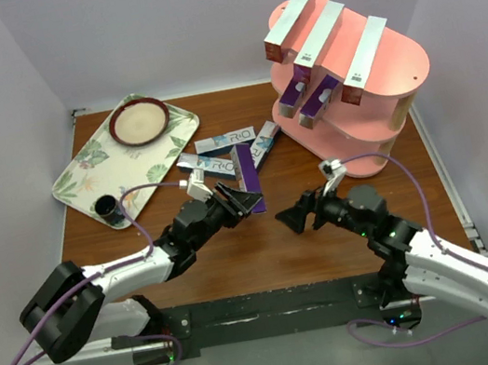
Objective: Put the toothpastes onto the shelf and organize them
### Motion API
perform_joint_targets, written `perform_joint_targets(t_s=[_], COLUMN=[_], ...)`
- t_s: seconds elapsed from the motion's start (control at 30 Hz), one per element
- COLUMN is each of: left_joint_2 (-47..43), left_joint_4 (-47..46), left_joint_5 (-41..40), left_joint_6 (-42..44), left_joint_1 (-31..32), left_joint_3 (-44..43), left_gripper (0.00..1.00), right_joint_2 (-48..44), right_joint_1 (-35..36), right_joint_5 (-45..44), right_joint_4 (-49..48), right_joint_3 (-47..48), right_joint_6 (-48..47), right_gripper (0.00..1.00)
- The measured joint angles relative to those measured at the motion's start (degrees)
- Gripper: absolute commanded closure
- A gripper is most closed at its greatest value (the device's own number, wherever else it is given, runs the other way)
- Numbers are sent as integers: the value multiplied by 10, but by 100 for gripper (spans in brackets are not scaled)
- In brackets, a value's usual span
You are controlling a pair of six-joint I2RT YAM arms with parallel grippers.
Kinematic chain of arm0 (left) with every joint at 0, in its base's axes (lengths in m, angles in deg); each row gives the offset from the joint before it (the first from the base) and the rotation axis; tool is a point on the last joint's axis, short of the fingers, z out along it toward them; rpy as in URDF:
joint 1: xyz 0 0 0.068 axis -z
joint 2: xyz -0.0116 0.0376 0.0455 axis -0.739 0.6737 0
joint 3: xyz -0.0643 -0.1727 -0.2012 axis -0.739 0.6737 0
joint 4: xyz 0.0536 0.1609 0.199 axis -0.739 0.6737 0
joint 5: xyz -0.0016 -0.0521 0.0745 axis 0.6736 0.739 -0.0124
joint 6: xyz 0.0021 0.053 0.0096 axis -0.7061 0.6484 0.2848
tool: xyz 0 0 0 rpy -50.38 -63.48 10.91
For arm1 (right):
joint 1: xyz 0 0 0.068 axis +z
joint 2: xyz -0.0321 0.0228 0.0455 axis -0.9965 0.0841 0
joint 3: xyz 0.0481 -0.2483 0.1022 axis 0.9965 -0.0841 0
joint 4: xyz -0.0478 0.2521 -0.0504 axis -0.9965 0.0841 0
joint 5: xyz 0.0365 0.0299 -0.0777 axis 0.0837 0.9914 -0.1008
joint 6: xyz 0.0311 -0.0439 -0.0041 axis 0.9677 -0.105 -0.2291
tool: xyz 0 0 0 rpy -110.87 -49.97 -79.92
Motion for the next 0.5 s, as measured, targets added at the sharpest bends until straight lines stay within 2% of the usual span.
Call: perform_joint_targets(t_s=[0.23, 0.5], left_joint_2=[7, 20], left_joint_4=[-61, -83], left_joint_5=[-10, -21], left_joint_6=[-85, -122], left_joint_1=[0, 10], left_joint_3=[2, 2], left_gripper=[48, 48], right_joint_2=[89, 175], right_joint_1=[112, 205], right_joint_5=[-108, -232], right_joint_4=[-77, -142], right_joint_3=[9, 64], right_joint_6=[-27, -90], right_gripper=[5, 5])
